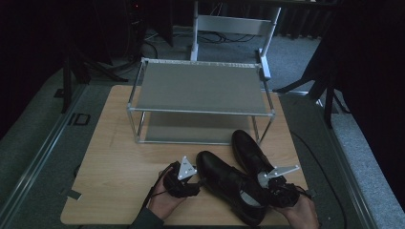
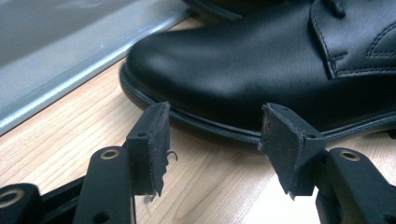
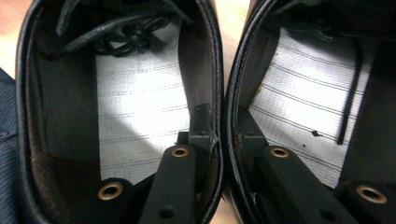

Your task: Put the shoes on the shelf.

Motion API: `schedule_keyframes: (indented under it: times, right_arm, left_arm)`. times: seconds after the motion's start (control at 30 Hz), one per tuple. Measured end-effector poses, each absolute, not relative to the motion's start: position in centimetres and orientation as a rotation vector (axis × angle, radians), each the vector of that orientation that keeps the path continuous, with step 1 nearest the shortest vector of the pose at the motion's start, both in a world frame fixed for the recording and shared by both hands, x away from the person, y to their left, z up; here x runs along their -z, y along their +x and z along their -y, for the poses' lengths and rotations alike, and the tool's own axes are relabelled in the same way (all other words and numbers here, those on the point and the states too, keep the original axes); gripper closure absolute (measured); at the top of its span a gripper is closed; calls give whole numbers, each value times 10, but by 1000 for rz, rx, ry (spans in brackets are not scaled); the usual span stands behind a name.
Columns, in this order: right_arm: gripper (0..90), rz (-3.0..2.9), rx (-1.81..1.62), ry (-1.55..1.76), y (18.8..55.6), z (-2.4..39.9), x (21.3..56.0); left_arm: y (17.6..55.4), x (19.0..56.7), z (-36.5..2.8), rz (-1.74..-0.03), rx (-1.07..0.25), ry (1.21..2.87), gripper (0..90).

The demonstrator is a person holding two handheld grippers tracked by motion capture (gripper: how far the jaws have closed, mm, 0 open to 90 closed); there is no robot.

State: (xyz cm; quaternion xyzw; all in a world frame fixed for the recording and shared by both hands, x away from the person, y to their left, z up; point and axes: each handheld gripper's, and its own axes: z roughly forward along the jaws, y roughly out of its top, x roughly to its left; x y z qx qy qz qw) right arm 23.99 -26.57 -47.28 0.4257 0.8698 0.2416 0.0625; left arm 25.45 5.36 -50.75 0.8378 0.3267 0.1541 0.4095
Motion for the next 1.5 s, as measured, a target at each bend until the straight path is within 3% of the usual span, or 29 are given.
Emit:
schedule_keyframes:
  times: [0.87,1.5]
  right_arm:
    - [809,-2547,-867,1271,274,245,446]
    - [810,-2445,-886,1339,308,226,445]
  left_arm:
    - [257,502,-64,-863,-422,2071,435]
    - [264,503,-66,-884,-443,2064,437]
